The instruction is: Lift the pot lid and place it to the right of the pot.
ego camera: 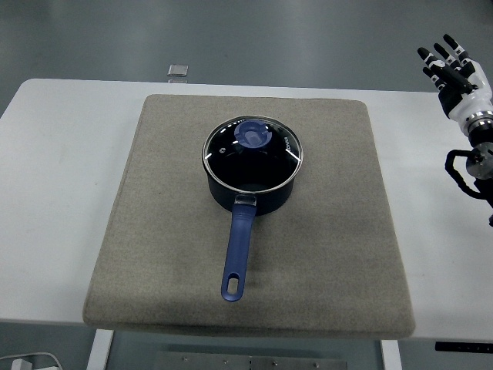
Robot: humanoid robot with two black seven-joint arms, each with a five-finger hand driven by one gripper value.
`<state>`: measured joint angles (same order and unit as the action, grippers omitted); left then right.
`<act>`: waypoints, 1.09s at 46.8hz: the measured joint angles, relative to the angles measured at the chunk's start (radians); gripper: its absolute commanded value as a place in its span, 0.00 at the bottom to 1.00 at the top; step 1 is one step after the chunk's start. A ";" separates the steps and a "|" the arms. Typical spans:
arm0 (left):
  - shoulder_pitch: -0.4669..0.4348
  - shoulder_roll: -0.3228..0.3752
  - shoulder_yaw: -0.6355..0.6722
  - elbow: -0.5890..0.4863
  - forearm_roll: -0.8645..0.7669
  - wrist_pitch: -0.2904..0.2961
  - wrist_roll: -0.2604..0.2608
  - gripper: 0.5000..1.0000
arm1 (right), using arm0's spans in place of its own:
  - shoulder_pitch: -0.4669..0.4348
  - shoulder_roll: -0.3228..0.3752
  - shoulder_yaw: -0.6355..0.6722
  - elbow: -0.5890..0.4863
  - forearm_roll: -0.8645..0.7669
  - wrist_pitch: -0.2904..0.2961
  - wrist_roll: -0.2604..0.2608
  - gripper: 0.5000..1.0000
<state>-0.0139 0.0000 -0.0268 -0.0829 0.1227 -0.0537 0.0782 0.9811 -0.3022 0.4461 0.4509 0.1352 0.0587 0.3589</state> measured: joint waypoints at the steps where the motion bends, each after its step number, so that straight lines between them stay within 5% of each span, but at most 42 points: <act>1: 0.000 0.000 0.000 0.000 0.000 0.000 0.000 1.00 | 0.001 0.000 -0.001 0.000 -0.001 0.002 0.000 0.83; 20: 0.000 0.000 0.000 0.000 0.000 0.000 0.000 1.00 | 0.043 -0.030 -0.003 0.021 -0.449 0.114 0.060 0.83; 29: 0.000 0.000 0.000 0.000 0.000 0.000 0.000 1.00 | 0.092 -0.061 -0.004 0.043 -0.505 0.145 0.063 0.83; 41: 0.000 0.000 0.000 0.000 0.000 0.000 0.000 1.00 | 0.162 -0.119 -0.005 0.197 -0.751 0.293 0.185 0.83; 51: 0.000 0.000 0.000 0.000 0.000 0.000 0.000 1.00 | 0.245 -0.159 -0.004 0.351 -0.865 0.324 0.200 0.83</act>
<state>-0.0138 0.0000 -0.0270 -0.0828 0.1227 -0.0537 0.0782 1.2265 -0.4610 0.4418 0.8014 -0.7301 0.3828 0.5590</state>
